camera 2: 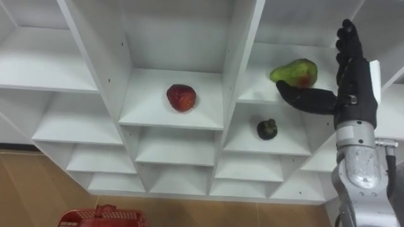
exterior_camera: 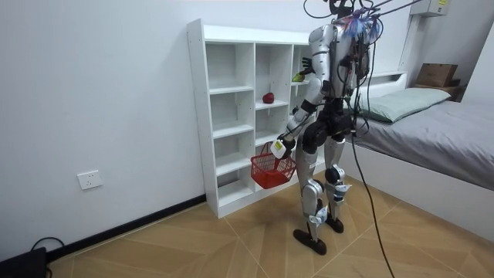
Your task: Collect fruits from the closet
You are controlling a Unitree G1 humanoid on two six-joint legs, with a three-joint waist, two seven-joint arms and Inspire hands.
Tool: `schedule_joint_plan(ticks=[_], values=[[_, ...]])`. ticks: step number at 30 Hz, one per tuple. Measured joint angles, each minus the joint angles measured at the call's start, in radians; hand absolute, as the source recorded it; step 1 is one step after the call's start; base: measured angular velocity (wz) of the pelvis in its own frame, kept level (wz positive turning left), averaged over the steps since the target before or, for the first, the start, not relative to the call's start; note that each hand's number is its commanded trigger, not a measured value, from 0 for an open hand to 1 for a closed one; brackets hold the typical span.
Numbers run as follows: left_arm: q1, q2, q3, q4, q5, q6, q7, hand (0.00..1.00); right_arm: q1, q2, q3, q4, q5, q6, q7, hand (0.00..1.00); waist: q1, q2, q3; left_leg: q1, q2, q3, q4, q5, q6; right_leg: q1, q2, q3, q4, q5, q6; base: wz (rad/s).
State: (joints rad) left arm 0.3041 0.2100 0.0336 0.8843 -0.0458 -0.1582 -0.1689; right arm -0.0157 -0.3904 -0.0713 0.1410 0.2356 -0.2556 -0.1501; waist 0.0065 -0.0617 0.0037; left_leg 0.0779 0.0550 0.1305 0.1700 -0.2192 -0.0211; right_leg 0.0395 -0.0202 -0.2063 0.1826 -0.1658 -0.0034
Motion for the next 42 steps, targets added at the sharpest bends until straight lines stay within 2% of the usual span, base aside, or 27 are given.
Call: schedule_joint_plan(ticks=[7,9,11,14,22,25,27,30,42], values=[[0.010,0.004,0.001,-0.029,0.019,0.008,-0.001,1.00,-0.014,-0.003,0.000,0.046,-0.017,0.032,0.011,0.00,0.011,-0.012,0.0007,0.009,-0.001,-0.003,0.000,0.001,0.001,0.016,-0.003,-0.015,-0.003,0.000,0.000,0.03],[0.014,0.005,0.003,-0.031,0.018,0.008,-0.002,1.00,-0.014,-0.007,0.000,0.054,-0.013,0.036,0.020,0.00,0.020,-0.018,0.0063,0.020,-0.001,-0.004,0.000,0.001,0.001,0.026,-0.003,-0.015,-0.003,0.000,0.000,0.00],[0.006,0.005,0.004,-0.033,0.019,0.008,-0.002,1.00,-0.015,-0.013,0.000,0.056,-0.014,0.038,0.025,0.00,0.025,-0.022,0.0068,0.020,-0.001,-0.003,0.000,0.001,0.001,0.029,-0.003,-0.016,-0.006,0.000,0.000,0.00],[0.005,0.005,0.005,-0.033,0.019,0.008,-0.004,1.00,-0.033,-0.025,0.000,0.057,-0.016,0.039,0.040,0.00,0.029,-0.023,0.0069,0.020,-0.002,-0.002,0.001,0.001,0.001,0.033,-0.003,-0.016,-0.010,0.000,0.000,0.00],[0.005,0.009,0.010,-0.049,0.060,0.018,-0.019,1.00,-0.097,-0.029,0.000,0.090,-0.050,0.039,0.081,0.00,0.027,-0.022,0.0068,0.018,-0.003,-0.003,0.001,0.001,0.001,0.034,-0.003,-0.016,-0.015,0.000,0.000,0.00],[0.001,0.011,0.010,-0.049,0.060,0.020,-0.016,1.00,-0.123,-0.033,0.000,0.145,-0.052,0.039,0.087,0.00,0.026,-0.024,0.0058,0.018,-0.003,-0.008,-0.001,0.001,0.001,0.034,-0.004,-0.017,-0.014,0.000,0.000,0.02],[-0.001,0.014,0.009,-0.047,0.060,0.020,-0.014,1.00,-0.135,-0.052,0.001,0.196,-0.052,0.039,0.088,0.00,0.027,-0.025,0.0058,0.018,-0.004,-0.018,-0.001,0.001,0.001,0.035,-0.005,-0.023,-0.014,0.000,0.000,0.09],[-0.001,0.016,0.009,-0.043,0.059,0.020,-0.012,1.00,-0.136,-0.065,0.002,0.234,-0.053,0.039,0.088,0.00,0.027,-0.026,0.0061,0.019,-0.004,-0.023,-0.001,0.001,0.001,0.036,-0.005,-0.027,-0.014,0.000,0.000,0.06],[-0.002,0.017,0.009,-0.040,0.057,0.021,-0.009,1.00,-0.136,-0.066,0.009,0.297,-0.045,0.039,0.101,0.00,0.027,-0.029,0.0077,0.034,-0.005,-0.024,0.000,0.002,0.002,0.056,-0.006,-0.031,-0.015,0.000,0.000,0.00]])
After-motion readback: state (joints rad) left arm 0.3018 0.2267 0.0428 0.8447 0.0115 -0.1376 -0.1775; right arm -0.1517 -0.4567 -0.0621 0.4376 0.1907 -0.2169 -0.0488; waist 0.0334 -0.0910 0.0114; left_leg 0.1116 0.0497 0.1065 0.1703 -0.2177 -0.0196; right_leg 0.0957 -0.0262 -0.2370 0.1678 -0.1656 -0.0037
